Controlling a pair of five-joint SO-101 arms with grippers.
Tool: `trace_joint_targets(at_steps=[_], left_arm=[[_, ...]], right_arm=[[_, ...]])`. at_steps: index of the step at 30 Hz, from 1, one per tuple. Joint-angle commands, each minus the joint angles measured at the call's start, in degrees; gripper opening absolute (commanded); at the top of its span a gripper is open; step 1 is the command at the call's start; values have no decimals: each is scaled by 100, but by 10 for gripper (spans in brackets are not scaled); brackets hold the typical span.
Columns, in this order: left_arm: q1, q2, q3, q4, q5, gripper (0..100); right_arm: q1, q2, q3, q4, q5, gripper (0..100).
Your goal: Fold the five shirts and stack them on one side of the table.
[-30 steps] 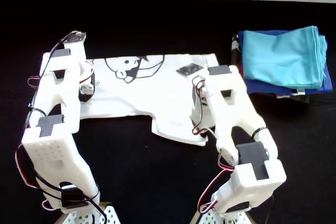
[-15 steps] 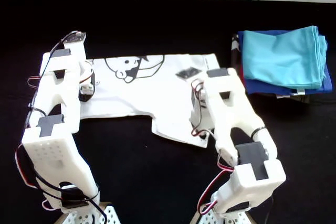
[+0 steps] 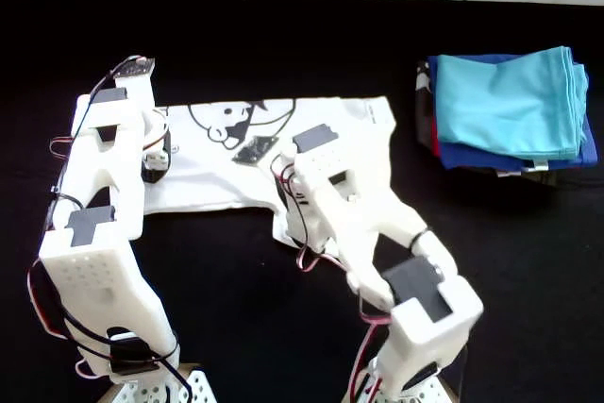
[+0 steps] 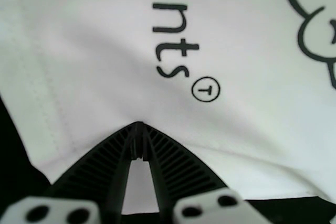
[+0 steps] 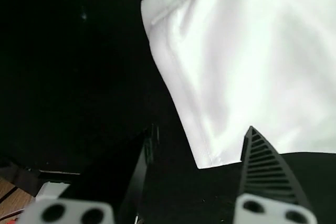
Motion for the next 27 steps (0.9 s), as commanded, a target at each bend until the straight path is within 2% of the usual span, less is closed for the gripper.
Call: trace_joint_targets(at_steps=[1, 11, 13, 15, 16, 17, 21, 27], left_arm=[[40, 22, -4, -114, 9, 8], [40, 22, -4, -114, 9, 8], [40, 22, -4, -114, 9, 8], [40, 22, -4, -114, 9, 8], [40, 22, -4, -114, 9, 8], [40, 22, -4, -114, 9, 8], [40, 22, -4, -114, 9, 8], [40, 22, -4, -114, 9, 8]], right_arm=[[-57, 497, -259, -127, 62, 255], [374, 1701, -1024, -462, 62, 240], [523, 1982, -1253, -462, 44, 157], [611, 2229, -1473, -426, 44, 19], [637, 2316, -1543, -409, 44, 1], [646, 2378, -1604, -365, 44, 25], [673, 2360, -1921, -84, 44, 7], [822, 2378, -3389, 1121, 62, 6]])
